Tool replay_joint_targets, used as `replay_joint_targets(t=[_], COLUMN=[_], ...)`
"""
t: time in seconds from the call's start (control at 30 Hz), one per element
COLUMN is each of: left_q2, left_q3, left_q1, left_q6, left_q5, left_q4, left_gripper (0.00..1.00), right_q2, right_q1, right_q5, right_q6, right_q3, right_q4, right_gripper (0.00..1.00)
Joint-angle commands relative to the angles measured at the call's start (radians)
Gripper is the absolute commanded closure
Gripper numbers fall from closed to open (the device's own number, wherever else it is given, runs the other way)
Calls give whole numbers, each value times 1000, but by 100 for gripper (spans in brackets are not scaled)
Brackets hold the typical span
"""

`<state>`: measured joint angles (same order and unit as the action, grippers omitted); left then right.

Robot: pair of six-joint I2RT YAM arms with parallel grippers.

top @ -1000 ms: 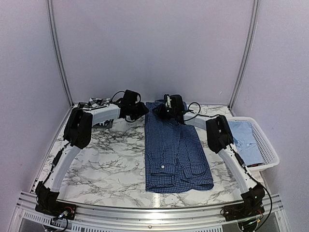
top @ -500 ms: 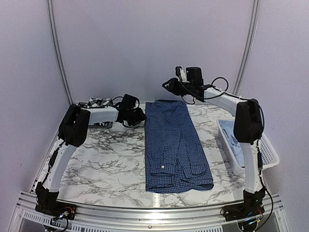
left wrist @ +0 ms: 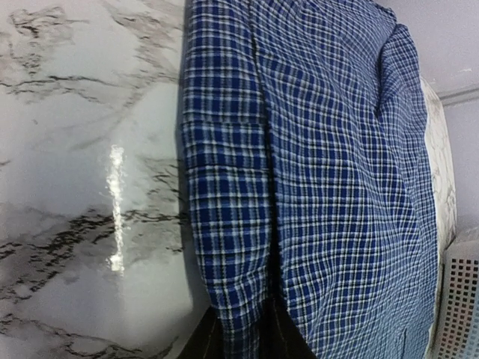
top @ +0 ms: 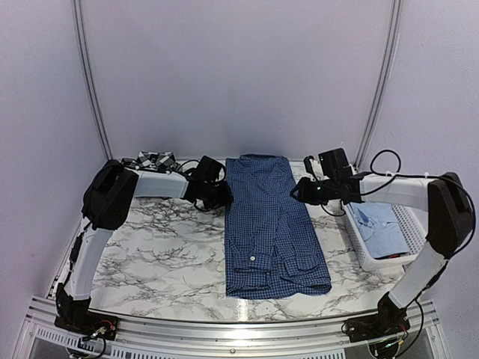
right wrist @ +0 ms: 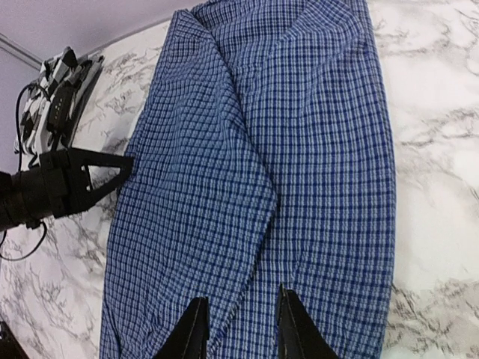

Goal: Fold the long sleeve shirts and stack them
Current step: Smooth out the rectangle-folded shirt at the center of the board, then move the rectangle-folded shirt to the center of the board.

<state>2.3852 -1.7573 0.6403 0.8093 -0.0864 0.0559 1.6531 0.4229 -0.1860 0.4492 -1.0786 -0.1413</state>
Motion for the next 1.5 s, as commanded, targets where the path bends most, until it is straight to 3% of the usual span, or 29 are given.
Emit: replay_joint_targets(t=[0.0,0.2,0.43,0.63,0.97,1.13,1.47], left_q2=[-4,-25,-88,-97,-126,-189,-430], left_q3=[26,49,142,166,174,193,467], left_q1=[22,11,-52,-94,-97,-97,-60], left_q6=[31,39,-29,-119,-161,-167,-145], left_q5=[0,38,26,-74,-67,-66,-126], left_q4=[41,45,47,70,78,92,92], left_gripper=[85,100,100,100,84,60,59], right_q2=[-132,-238,-267,-270,-381,-430,-545], right_q1=[-2,-3,12,72,180,223,290], right_q5=[86,158,165,174,139,105,103], right_q6=[-23,-24,-18,19,94,138,201], right_q3=[109,209,257,283,428,484,562], right_q4=[-9,-41,-60,-75,-156,-203,-331], right_gripper=[73,73,73,73,69,69,79])
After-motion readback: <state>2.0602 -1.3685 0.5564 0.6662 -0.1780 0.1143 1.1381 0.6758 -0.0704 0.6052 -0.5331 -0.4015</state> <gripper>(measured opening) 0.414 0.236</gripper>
